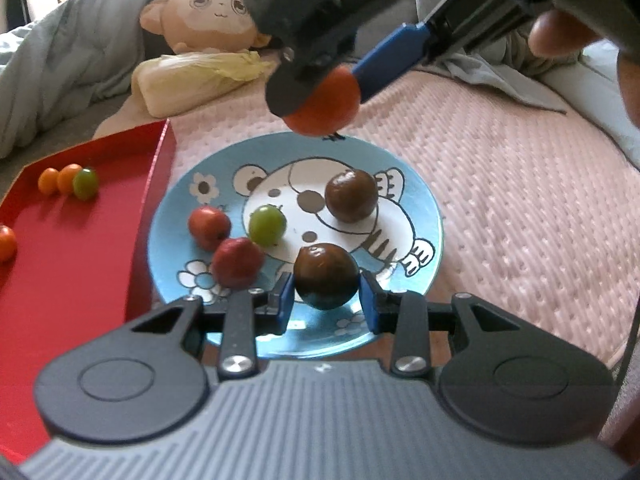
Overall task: Organize fruits
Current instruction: 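Open the left tool to drop the dark tomato onto the plate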
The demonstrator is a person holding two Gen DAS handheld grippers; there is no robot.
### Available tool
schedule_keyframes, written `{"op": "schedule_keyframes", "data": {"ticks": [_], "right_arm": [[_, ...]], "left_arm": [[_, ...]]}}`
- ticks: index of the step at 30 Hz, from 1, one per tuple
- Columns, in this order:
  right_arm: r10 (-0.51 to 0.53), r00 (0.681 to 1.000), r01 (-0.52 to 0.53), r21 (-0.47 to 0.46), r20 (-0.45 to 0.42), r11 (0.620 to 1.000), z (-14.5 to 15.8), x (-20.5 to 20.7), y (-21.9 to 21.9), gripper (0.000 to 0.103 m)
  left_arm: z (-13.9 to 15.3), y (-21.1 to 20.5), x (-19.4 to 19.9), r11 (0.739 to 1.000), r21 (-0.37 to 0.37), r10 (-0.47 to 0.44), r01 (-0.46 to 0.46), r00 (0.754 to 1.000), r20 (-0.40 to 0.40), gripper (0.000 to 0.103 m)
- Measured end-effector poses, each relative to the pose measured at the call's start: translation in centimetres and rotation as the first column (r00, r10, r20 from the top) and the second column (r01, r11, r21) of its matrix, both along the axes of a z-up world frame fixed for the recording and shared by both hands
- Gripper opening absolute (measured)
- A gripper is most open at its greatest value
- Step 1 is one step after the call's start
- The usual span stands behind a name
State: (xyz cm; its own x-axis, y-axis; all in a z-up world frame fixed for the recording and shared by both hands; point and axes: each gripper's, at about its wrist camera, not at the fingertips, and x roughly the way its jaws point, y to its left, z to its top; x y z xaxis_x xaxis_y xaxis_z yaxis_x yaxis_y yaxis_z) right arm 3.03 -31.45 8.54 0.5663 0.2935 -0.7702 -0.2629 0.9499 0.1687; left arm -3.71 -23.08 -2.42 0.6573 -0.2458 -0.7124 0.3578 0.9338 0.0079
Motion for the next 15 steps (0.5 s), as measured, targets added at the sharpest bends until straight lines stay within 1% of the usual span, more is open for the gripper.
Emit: {"op": "schedule_keyframes", "data": {"ticks": [9, 15], "right_arm": [[0.000, 1.000, 0.000, 0.001, 0.001, 1.000, -0.12, 0.08, 0.06, 0.045], [0.000, 1.000, 0.000, 0.000, 0.000, 1.000, -0.10, 0.17, 0.11, 0.045]], "left_arm": [[-0.32, -0.79, 0.07, 1.000, 0.025, -0.019, 0.018, 1.000, 0.009, 0.039], [-0.35, -0.83, 0.22, 1.000, 0.019, -0.021, 0.021, 1.000, 0.001, 0.039]]}}
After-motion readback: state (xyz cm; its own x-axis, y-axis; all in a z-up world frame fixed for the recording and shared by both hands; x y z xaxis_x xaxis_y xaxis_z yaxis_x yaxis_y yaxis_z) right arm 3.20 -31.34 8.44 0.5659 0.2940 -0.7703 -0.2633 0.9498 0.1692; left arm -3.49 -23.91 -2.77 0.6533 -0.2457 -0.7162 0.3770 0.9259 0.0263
